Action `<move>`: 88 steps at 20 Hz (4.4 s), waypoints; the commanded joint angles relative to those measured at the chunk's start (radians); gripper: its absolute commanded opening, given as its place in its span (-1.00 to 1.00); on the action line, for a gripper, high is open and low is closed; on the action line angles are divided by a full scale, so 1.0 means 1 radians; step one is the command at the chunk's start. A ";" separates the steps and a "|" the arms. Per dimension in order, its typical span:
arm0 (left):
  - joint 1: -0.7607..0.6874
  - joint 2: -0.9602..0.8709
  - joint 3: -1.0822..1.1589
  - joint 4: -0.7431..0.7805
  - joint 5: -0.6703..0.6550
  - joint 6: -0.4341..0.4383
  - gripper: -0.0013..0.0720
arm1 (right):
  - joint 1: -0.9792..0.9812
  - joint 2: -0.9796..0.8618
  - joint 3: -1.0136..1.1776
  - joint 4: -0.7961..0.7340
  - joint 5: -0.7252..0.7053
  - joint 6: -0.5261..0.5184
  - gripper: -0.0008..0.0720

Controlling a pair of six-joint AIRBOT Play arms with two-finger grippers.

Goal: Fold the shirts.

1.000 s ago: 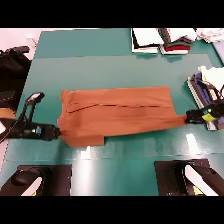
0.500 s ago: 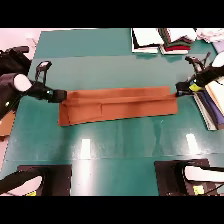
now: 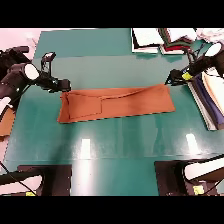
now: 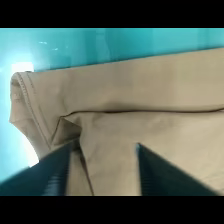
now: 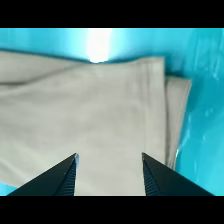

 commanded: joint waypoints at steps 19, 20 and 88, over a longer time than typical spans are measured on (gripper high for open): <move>-0.362 -0.269 0.116 -0.265 0.173 -0.051 -0.90 | -0.085 0.010 -0.273 0.332 -0.078 -0.242 -0.92; -0.370 -0.293 0.140 -0.275 0.175 -0.051 -0.90 | -0.076 0.043 -0.225 0.348 -0.053 -0.238 -0.92; -0.223 0.175 0.346 -0.123 -0.061 0.087 -0.90 | 0.136 -0.101 0.355 0.068 -0.154 0.084 -0.92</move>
